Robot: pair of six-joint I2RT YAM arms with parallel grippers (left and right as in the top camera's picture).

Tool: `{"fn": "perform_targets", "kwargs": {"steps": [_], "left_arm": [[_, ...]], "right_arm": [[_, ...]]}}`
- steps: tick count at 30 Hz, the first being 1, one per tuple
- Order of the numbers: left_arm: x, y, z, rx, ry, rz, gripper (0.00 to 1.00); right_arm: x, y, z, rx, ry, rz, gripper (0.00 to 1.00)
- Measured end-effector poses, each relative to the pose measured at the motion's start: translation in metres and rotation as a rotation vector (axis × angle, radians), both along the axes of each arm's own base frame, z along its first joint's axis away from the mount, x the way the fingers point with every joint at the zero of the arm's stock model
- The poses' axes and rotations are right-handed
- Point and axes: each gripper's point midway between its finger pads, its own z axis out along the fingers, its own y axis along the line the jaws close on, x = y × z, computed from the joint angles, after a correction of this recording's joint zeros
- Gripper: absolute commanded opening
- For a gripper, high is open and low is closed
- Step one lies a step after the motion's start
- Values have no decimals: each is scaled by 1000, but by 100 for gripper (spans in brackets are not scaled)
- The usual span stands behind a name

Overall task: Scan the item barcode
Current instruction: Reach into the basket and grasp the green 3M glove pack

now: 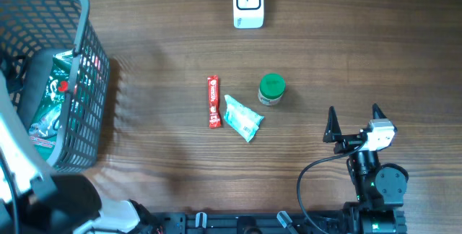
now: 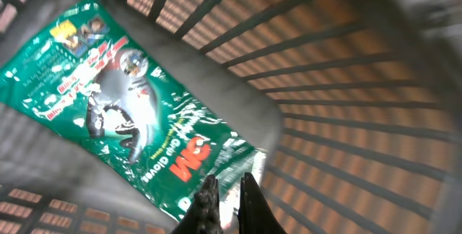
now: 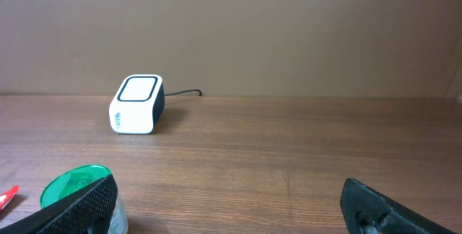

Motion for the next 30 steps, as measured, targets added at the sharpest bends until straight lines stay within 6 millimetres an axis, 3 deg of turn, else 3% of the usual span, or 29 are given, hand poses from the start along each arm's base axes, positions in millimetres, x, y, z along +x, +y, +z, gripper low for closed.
{"fn": "perform_targets", "kwargs": {"steps": [1,2,4,7,15,23,24,25,26,27,28,30], "left_arm": [[-5,-3,8,12,-5,-8,93],[-9,-5,11,15,0,-12,100],[-13,-7,9,7,16,-12,100],[-12,-7,-19,-40,78,-4,100],[-18,-18,-160,-268,265,175,100],[-8,-22,-229,-313,206,209,100],[-9,-23,-236,-312,205,208,83],[-9,-23,-237,-304,195,205,57],[-8,-22,-236,-295,180,206,40],[-9,-23,-238,-290,171,205,16],[-11,-24,-239,-289,170,205,4],[-13,-26,-241,-286,164,205,4]], "right_arm": [[0,0,0,0,0,0,100],[0,0,0,0,0,0,100],[0,0,0,0,0,0,100],[0,0,0,0,0,0,100],[0,0,0,0,0,0,100],[0,0,0,0,0,0,100],[0,0,0,0,0,0,100],[0,0,0,0,0,0,100],[0,0,0,0,0,0,100],[0,0,0,0,0,0,100],[0,0,0,0,0,0,100],[0,0,0,0,0,0,100]]}}
